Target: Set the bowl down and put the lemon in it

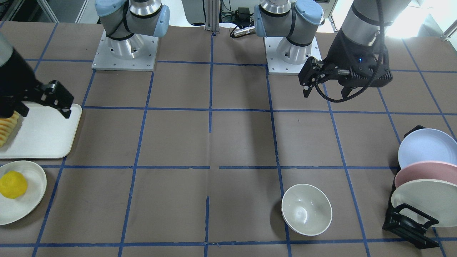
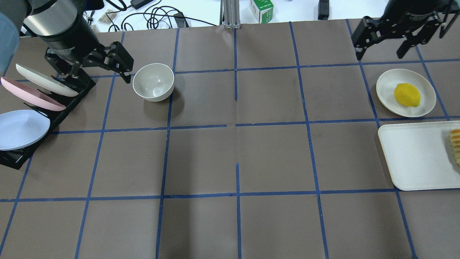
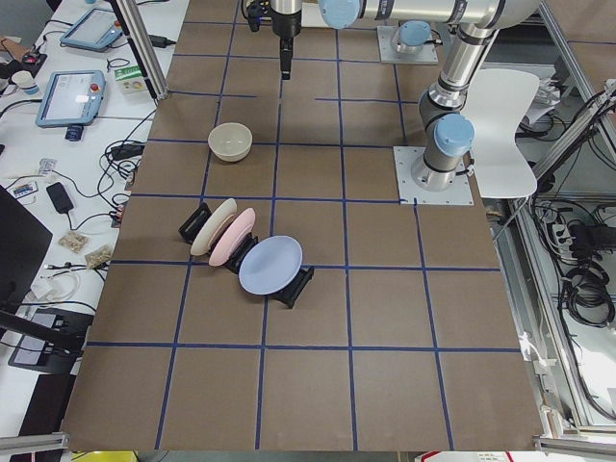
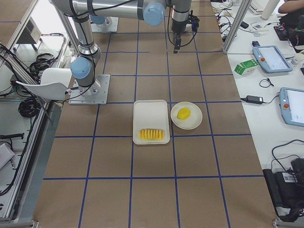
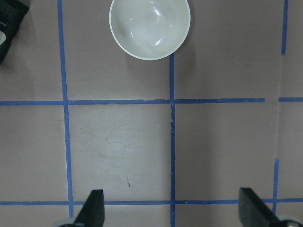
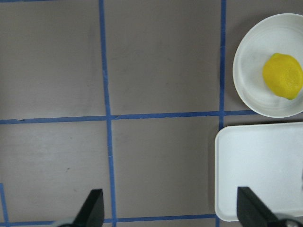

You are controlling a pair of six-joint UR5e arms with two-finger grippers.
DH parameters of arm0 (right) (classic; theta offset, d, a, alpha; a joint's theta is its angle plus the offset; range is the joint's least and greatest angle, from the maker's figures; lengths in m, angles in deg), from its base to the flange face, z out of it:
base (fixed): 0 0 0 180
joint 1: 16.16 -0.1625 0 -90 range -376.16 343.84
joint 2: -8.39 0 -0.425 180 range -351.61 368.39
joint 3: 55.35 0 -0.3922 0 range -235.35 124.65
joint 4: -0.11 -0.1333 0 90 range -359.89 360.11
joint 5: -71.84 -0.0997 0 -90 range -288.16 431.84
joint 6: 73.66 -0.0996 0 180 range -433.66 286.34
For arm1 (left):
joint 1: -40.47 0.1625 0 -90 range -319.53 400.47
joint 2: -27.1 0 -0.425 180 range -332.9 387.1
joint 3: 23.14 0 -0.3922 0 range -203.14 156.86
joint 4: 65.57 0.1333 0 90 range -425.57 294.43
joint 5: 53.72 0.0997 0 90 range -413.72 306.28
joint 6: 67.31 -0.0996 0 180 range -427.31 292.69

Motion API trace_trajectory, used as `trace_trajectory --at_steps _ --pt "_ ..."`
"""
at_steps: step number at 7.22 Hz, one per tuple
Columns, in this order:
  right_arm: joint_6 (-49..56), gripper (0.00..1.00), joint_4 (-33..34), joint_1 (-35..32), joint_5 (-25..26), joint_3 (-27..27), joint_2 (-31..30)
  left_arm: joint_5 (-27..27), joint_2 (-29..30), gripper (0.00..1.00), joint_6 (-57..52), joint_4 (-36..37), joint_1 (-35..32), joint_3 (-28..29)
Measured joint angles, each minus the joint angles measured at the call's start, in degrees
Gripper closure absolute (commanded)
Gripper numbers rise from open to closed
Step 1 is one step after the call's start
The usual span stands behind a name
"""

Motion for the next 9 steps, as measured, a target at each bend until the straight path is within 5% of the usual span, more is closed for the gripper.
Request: trace_trajectory --at_steps 4,9 --pt "19.07 0.0 12.37 11.92 0.15 -0.97 13.03 -0.69 13.13 0.0 -2.65 12.34 4.11 0.4" --pt "36.51 0.0 28.77 15.33 0.23 -2.98 25.52 -0.76 31.5 0.0 -10.29 27.28 7.19 3.42"
